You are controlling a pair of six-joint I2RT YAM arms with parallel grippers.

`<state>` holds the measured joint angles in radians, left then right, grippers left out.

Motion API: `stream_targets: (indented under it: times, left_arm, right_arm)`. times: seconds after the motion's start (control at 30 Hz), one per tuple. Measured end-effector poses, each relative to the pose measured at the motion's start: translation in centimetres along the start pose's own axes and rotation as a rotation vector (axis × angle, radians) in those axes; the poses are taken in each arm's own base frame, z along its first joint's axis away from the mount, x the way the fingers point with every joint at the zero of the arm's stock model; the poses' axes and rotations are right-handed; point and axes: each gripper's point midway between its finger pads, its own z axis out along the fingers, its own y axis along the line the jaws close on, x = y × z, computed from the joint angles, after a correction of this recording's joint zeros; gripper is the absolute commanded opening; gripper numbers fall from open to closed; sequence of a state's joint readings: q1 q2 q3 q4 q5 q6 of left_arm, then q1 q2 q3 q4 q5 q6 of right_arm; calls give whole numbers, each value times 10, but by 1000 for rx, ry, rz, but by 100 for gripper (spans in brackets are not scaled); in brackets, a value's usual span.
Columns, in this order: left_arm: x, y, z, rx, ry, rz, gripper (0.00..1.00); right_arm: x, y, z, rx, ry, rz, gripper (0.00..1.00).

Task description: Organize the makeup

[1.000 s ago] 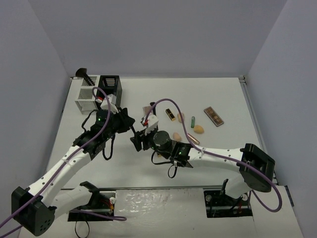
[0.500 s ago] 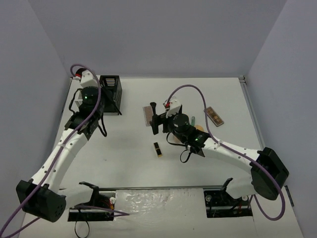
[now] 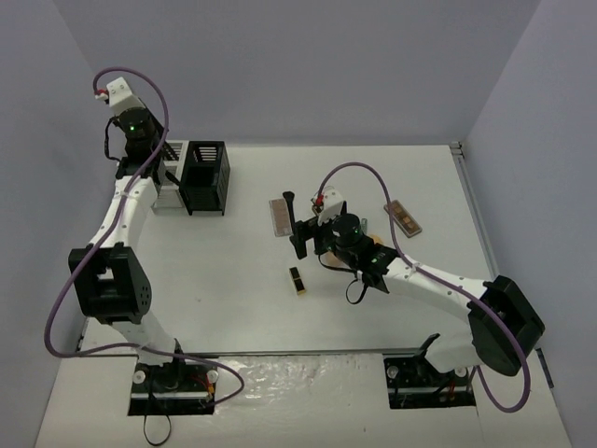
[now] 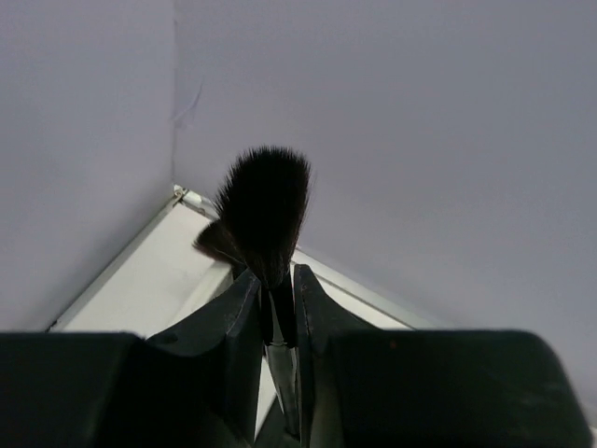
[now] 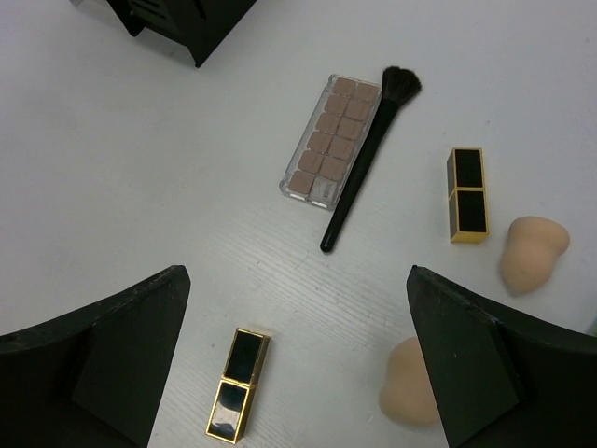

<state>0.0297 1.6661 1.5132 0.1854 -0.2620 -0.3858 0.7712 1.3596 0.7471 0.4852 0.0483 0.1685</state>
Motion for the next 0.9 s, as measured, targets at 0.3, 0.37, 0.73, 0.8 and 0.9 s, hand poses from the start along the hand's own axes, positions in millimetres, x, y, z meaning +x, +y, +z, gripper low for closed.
stream_targets:
  times: [0.3,0.37,0.73,0.8,0.9]
  left_arm:
    - [22,28,89,-41,-73,55,0]
    - [35,29,103,-37,-67,70,0]
    - [97,32,143,-15,10,131,29]
    - [96,30,143,-7,10,131,35]
    - [96,29,143,1,9,130,53]
  right_arm:
    - [28,5,7,-41,89,-30,100]
    - [30,6,7,-47,95,-30,100]
    - [49,7,10,-61,160,-34,98]
    - [53,6,9,-59,174,-35,98]
    - [54,5,8,-53,186,-37,97]
